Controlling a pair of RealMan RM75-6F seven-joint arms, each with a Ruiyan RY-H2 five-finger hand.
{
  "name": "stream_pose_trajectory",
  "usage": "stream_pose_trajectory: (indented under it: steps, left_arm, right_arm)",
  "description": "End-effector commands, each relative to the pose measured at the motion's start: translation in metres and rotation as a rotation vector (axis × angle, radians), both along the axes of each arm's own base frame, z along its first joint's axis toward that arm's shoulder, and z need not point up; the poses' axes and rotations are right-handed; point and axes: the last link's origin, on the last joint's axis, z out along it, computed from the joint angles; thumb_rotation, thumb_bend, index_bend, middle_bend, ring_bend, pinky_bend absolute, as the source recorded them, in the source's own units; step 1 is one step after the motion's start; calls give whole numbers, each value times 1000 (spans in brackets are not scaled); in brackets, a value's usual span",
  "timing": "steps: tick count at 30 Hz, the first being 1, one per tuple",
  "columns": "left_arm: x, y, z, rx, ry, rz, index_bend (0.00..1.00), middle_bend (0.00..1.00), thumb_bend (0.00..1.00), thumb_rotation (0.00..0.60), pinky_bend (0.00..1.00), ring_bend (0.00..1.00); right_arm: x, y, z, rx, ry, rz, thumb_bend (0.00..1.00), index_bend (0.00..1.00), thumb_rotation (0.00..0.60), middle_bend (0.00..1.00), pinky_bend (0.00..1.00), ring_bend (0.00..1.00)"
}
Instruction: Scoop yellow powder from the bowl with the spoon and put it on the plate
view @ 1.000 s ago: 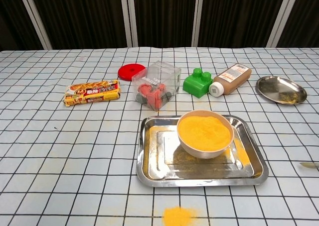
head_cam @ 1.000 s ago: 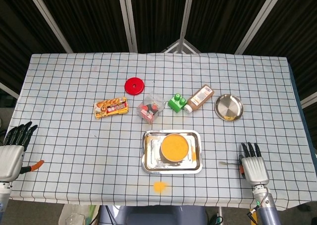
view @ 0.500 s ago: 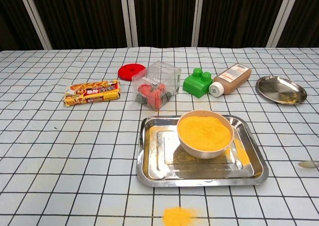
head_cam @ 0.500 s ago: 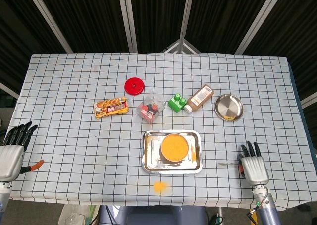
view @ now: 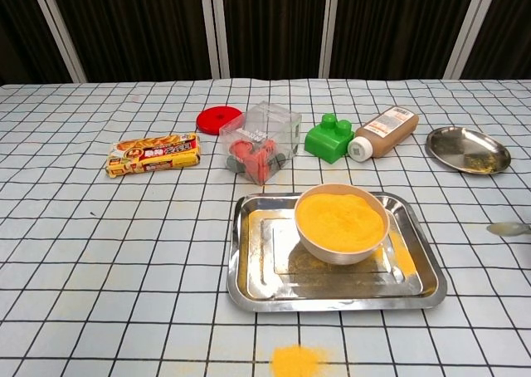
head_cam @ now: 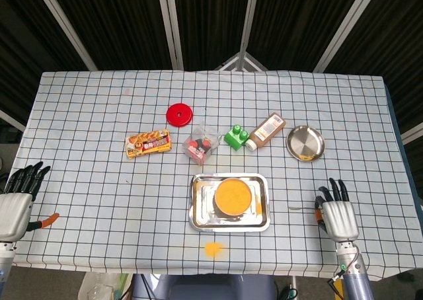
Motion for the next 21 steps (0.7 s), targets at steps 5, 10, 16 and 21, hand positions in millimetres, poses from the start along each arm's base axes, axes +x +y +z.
stream_pose_trajectory:
  steps: [5,10,16,21]
  left_arm:
    - [1,1,0,-1,-6,-3,0,0,0,600,0,0]
    - [2,1,0,-5,-12,-7,0,0,0,600,0,0]
    - [2,1,-1,-12,-26,-7,0,0,0,600,0,0]
    - [2,2,-1,-17,-37,-4,0,0,0,600,0,0]
  right_arm:
    - [15,-11,8,-70,-79,25,607,855,600,286,0,2]
    - [38,-19,2,-119,-154,80,607,855,600,293,0,3]
    - [57,-32,-12,-179,-106,199,608,855,600,297,0,7]
    - [57,-35,-33,-196,-75,227,608,855,600,297,0,7]
